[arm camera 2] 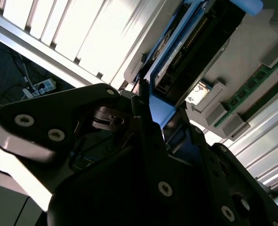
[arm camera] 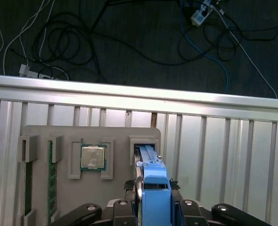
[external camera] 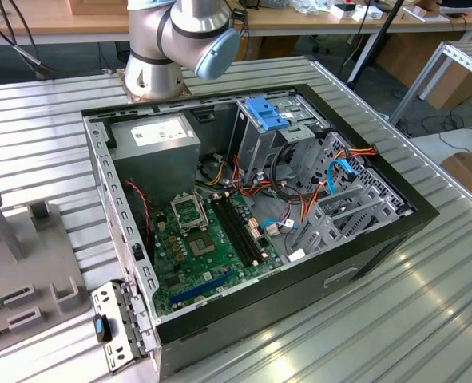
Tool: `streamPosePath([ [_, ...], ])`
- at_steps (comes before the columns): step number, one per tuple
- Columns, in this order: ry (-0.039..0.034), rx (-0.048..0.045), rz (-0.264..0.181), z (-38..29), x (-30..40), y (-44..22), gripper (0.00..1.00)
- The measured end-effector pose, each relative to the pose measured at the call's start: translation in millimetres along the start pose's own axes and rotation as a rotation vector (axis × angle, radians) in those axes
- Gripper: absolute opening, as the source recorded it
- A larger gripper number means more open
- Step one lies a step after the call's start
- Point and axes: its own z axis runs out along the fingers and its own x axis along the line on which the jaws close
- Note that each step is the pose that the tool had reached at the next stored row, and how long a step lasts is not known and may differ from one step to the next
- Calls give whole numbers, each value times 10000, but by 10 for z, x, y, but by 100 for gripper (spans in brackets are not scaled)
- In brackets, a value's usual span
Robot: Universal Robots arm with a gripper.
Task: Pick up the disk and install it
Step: 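Pick up the disk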
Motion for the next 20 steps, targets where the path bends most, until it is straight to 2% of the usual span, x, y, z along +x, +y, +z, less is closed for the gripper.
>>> streamPosePath([
  [6,0,-1,0,-116,-7,1,37],
  [9,1,0,0,-224,-13,2,37],
  [12,1,2,0,-304,-18,3,37],
  [14,1,2,0,-328,-19,4,37],
  [20,1,2,0,-332,-20,4,37],
])
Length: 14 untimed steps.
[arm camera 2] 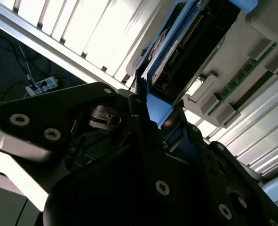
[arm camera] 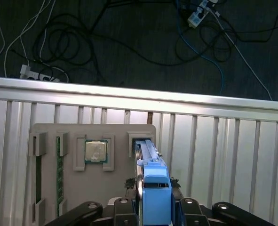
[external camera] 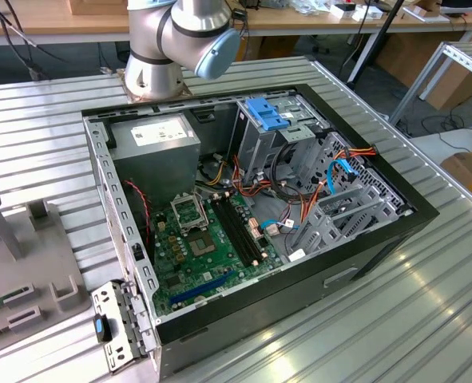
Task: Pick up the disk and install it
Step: 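Pick up the disk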
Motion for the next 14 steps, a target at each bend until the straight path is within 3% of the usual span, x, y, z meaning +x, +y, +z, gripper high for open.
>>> streamPosePath([
  [6,0,-1,0,-72,-4,1,37],
  [9,0,0,0,-139,-8,1,37],
  [14,0,-1,0,-146,-9,1,37],
])
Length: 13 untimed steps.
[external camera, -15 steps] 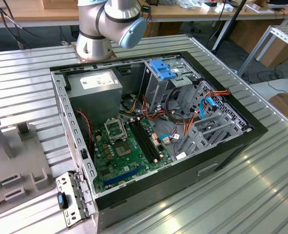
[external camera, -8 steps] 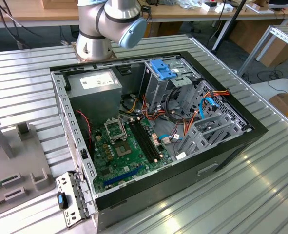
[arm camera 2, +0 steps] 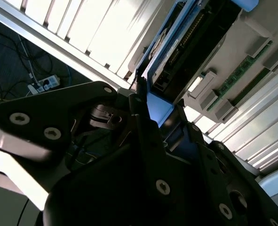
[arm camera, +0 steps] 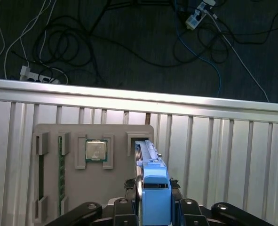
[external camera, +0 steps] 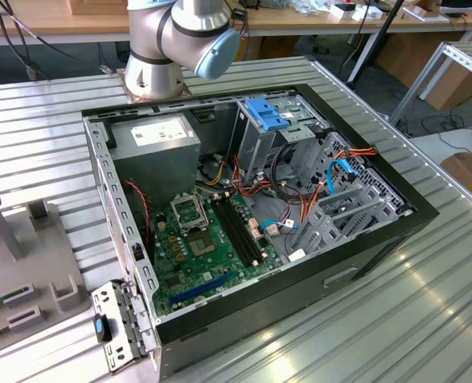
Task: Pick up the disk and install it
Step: 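Pick up the disk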
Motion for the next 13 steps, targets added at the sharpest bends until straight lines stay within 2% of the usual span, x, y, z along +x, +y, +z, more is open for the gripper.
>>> streamPosePath([
  [3,2,-3,0,-7,0,1,37],
  [7,0,0,0,-99,-6,1,37],
  [10,-5,0,-1,-238,-14,2,37],
  [13,-5,1,0,-300,-18,3,37],
])
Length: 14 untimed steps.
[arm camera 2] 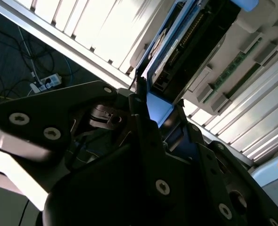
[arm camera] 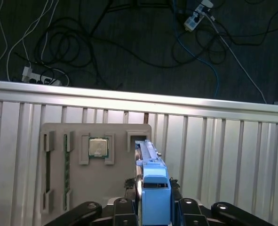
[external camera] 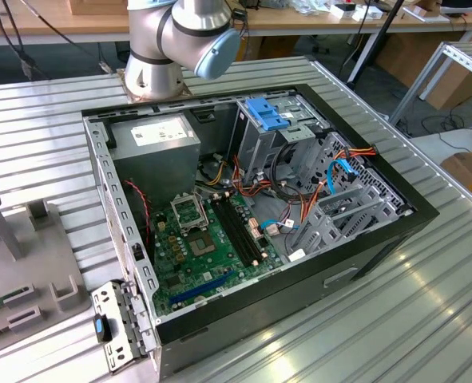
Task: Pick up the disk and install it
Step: 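Pick up the disk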
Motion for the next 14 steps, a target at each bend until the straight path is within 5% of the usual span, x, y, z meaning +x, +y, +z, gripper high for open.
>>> streamPosePath([
  [6,-14,2,0,-212,-13,2,37],
  [14,-14,1,0,-316,-19,3,37],
])
